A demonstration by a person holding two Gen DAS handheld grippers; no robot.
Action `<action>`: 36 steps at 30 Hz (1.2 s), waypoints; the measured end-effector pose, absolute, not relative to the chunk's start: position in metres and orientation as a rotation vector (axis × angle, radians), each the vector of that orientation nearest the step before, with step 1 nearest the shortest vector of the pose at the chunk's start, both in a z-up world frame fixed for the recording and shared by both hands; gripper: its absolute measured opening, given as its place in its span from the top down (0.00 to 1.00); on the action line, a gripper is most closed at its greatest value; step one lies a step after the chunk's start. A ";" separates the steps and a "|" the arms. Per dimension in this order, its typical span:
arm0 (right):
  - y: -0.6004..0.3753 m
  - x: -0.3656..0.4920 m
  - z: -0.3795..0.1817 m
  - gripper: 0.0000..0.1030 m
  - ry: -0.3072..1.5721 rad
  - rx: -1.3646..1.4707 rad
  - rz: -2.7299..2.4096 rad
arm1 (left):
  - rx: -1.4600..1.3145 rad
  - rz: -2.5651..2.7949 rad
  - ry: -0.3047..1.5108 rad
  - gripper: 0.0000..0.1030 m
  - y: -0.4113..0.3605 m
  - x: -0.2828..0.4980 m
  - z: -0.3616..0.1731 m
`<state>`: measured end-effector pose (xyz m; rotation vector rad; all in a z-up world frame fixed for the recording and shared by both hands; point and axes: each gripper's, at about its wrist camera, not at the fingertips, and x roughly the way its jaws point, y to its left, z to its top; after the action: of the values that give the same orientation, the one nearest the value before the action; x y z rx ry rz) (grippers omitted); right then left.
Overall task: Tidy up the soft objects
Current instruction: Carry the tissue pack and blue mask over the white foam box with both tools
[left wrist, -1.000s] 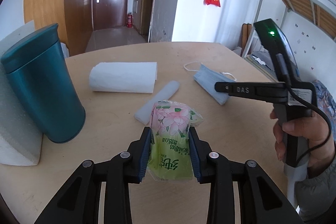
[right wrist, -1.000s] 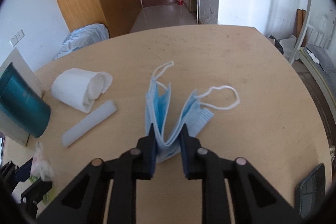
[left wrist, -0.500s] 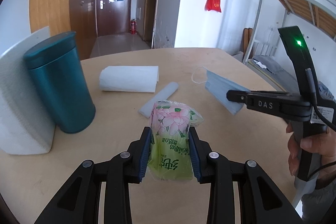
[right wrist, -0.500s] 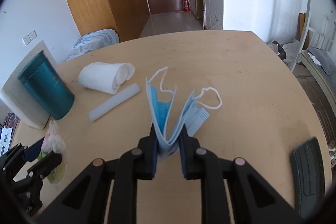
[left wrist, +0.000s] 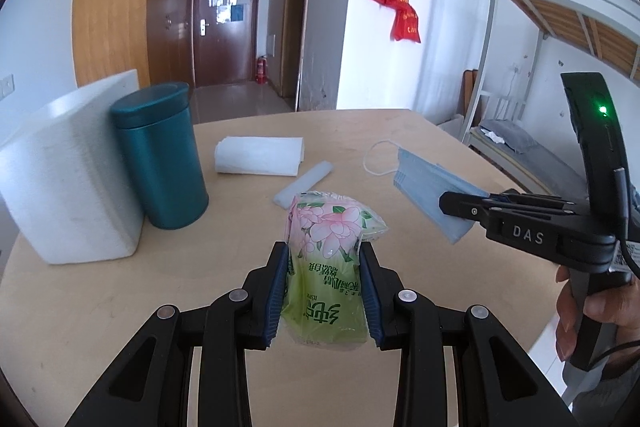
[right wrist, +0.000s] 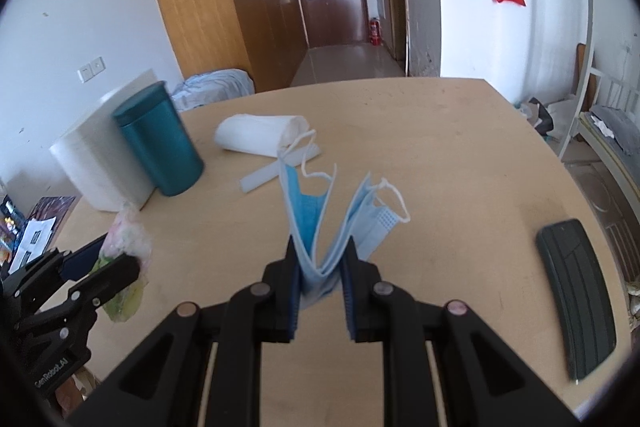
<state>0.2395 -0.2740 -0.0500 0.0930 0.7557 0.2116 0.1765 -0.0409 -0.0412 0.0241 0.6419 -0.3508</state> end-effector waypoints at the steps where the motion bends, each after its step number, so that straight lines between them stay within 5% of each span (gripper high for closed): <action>1: -0.272 0.233 -0.048 0.79 0.747 0.091 0.215 | 0.025 -0.349 0.634 0.65 -0.040 0.170 -0.040; 36: -0.213 0.113 -0.014 0.79 0.583 0.026 0.390 | -0.016 -0.195 0.502 0.65 0.031 0.034 -0.006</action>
<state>0.1133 -0.2127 -0.0136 0.0256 0.5829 0.3904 0.0342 0.0307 -0.0065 -0.0163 0.5020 -0.1952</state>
